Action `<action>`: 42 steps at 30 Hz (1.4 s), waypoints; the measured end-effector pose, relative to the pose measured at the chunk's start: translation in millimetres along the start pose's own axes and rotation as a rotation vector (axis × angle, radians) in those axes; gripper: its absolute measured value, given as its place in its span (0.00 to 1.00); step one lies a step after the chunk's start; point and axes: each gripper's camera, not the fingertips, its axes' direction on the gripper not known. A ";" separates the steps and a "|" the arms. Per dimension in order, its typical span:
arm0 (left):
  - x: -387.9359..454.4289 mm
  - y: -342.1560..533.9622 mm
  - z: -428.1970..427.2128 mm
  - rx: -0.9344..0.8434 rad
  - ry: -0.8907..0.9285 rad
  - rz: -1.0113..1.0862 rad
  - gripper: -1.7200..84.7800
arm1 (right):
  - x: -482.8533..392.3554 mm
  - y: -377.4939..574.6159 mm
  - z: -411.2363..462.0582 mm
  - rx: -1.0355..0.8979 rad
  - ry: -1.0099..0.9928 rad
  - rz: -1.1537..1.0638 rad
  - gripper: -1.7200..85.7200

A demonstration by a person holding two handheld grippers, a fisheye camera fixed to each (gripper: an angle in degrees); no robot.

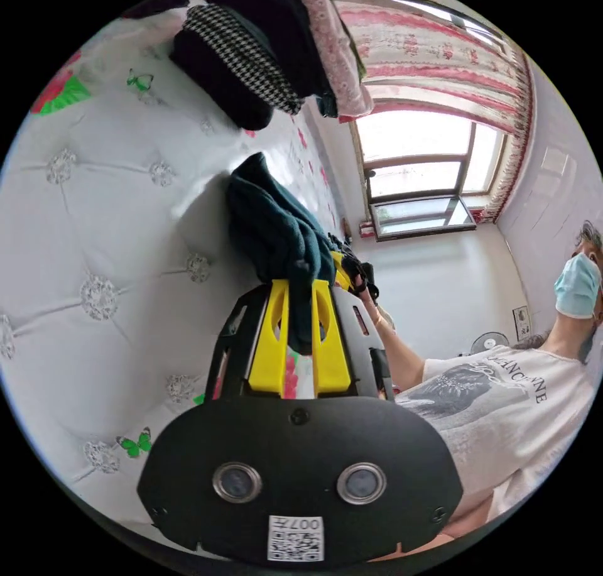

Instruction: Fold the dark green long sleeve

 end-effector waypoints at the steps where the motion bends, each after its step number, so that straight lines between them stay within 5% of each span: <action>1: 15.7 -5.1 -14.2 0.019 0.029 0.043 0.08 | -6.9 6.4 -1.8 -0.002 -0.018 -0.011 0.09; 7: 113.6 -69.8 -92.9 0.130 0.158 0.317 0.08 | -96.9 22.4 -16.4 0.101 -0.252 -0.190 0.07; 11: 196.2 -146.2 -146.5 0.201 0.083 0.544 0.08 | -197.9 -9.0 -18.6 0.224 -0.324 -0.491 0.06; 15: 253.6 -261.1 -181.9 0.295 -0.156 0.586 0.08 | -270.9 -63.9 14.9 0.324 -0.311 -0.645 0.05; 19: 231.1 -330.5 -163.2 0.394 -0.568 0.342 0.07 | -267.1 -133.4 80.4 0.328 -0.202 -0.504 0.05; 23: 201.2 -333.0 -80.5 0.308 -0.665 0.406 0.05 | -199.5 -206.5 160.9 0.198 0.074 -0.300 0.05; 25: 161.3 -338.7 -5.7 0.126 -0.822 0.392 0.02 | -178.0 -211.0 168.7 0.215 -0.041 -0.303 0.05; 31: 145.2 -333.2 25.3 0.196 -0.786 0.440 0.01 | -193.1 -201.7 167.0 0.174 0.004 -0.399 0.06; 35: 161.6 -315.6 29.0 0.218 -0.730 0.479 0.01 | -181.1 -148.3 142.7 0.140 0.222 -0.449 0.07; 42: 155.5 -174.1 83.6 0.158 -0.716 0.561 0.01 | -90.6 0.4 91.2 -0.010 0.723 -0.136 0.09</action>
